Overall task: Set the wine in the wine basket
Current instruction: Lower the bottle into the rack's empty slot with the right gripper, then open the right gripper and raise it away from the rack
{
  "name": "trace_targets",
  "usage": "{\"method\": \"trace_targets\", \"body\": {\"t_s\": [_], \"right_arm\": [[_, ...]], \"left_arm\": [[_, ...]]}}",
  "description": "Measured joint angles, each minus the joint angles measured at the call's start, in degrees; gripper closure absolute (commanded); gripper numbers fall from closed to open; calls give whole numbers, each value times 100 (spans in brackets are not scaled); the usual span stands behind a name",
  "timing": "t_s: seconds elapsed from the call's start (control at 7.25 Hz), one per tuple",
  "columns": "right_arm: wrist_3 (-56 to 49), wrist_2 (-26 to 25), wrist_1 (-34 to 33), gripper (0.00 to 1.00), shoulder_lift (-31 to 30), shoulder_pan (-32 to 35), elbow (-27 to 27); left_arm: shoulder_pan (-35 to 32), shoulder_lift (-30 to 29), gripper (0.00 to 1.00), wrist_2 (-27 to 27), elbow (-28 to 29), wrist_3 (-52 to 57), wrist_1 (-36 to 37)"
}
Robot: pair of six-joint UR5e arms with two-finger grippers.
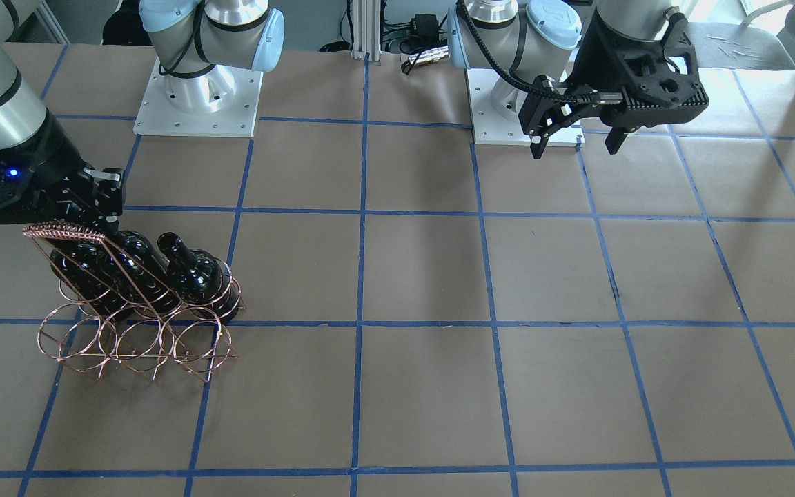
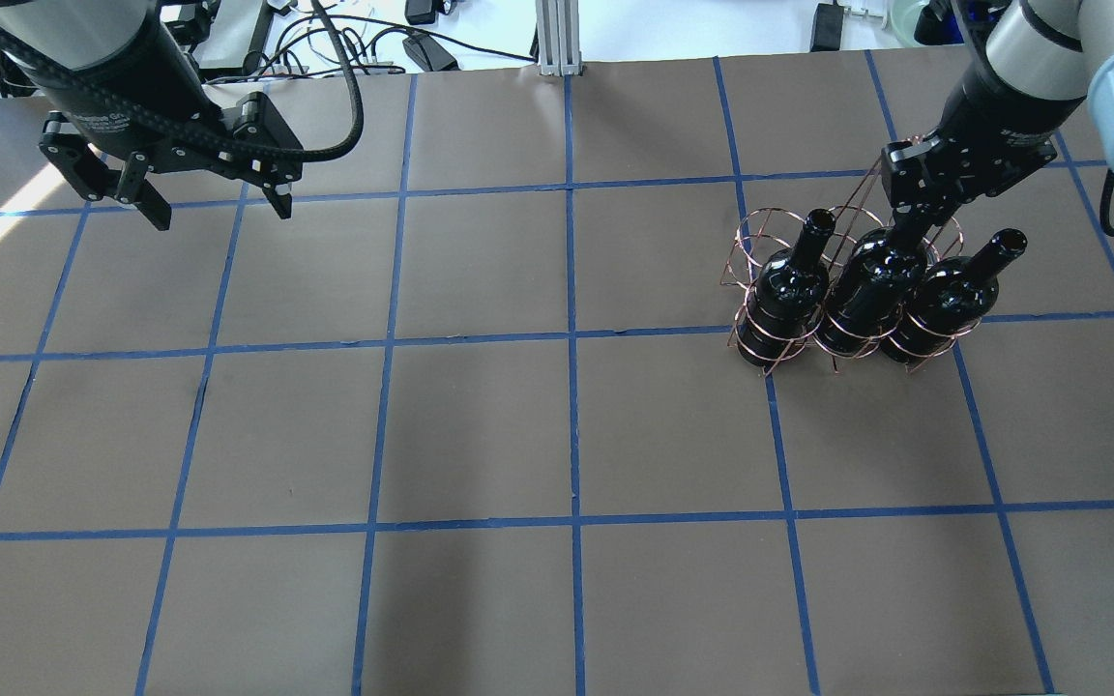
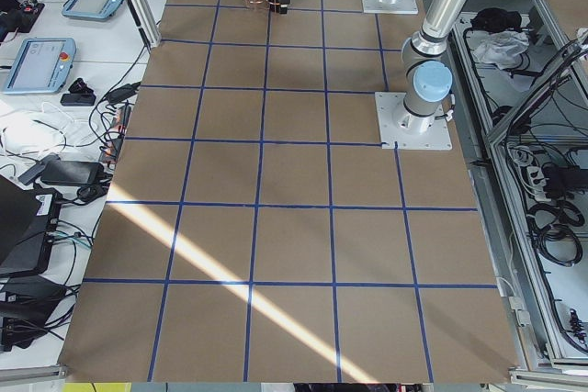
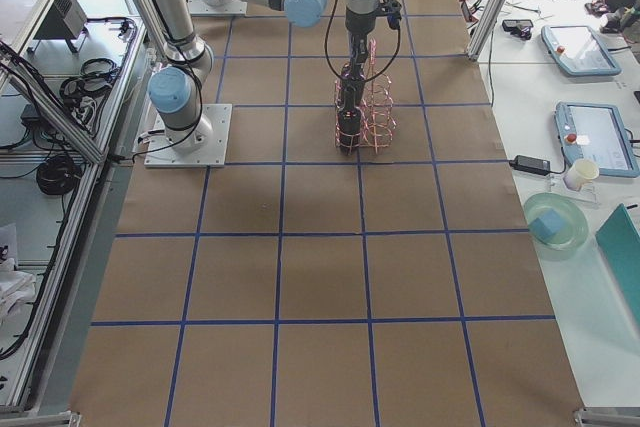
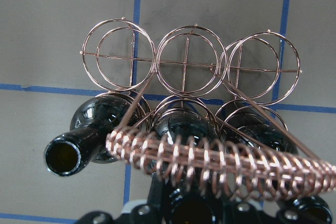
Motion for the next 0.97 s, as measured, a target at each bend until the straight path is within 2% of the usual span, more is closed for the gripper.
{"method": "trace_targets", "body": {"t_s": [0.41, 0.55, 0.69, 0.83, 0.97], "right_arm": [[125, -48, -37, 100, 11, 0, 156], [154, -72, -40, 61, 19, 0, 198], [182, -96, -40, 28, 30, 0, 220], [259, -124, -39, 14, 31, 1, 227], [382, -136, -44, 8, 16, 5, 201]], "left_arm": [[-2, 3, 0, 22, 1, 138, 30], [-1, 4, 0, 26, 2, 142, 40], [-1, 4, 0, 30, 5, 143, 46], [0, 4, 0, 31, 5, 143, 49], [0, 4, 0, 30, 4, 144, 50]]}}
